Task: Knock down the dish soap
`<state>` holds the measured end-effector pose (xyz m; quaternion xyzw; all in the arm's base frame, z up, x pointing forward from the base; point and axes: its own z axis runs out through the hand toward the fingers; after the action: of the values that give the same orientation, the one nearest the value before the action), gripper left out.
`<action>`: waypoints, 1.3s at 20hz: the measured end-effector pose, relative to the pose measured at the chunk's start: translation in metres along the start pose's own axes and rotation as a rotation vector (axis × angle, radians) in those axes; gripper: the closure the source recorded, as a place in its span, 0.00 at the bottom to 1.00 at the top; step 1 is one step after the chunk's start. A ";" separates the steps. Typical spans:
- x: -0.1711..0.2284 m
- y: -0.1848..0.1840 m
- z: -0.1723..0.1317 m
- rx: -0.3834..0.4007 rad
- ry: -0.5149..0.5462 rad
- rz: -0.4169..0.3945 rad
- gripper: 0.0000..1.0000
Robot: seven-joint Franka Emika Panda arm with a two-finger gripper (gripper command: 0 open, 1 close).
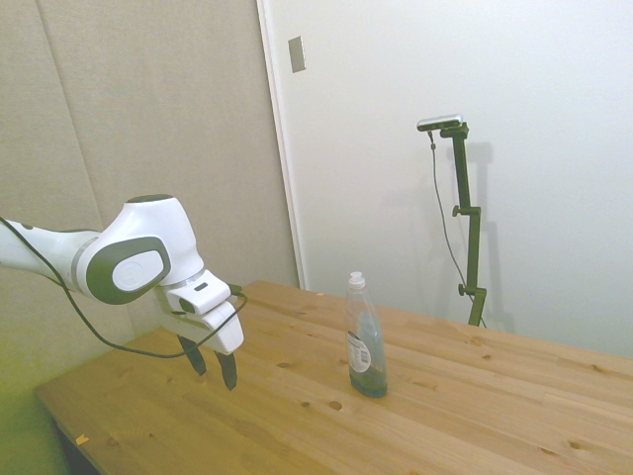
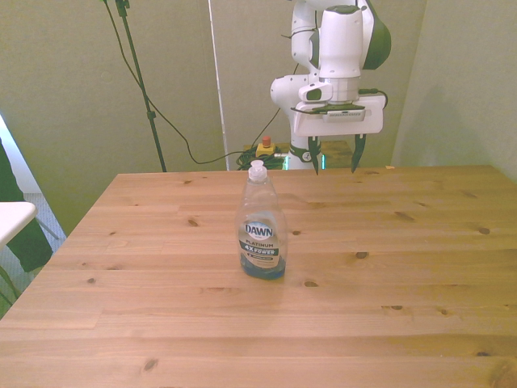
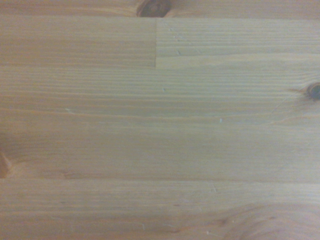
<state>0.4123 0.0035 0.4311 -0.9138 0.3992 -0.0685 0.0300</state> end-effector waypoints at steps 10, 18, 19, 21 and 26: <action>0.075 0.008 -0.022 0.029 0.050 0.118 0.00; 0.144 -0.003 -0.011 0.028 0.094 0.242 1.00; 0.149 -0.003 -0.011 0.027 0.097 0.253 1.00; 0.159 -0.003 -0.012 0.029 0.105 0.270 1.00; 0.175 0.001 -0.010 0.021 0.125 0.288 1.00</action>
<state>0.5276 -0.1251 0.4588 -0.8406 0.5266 -0.1246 0.0243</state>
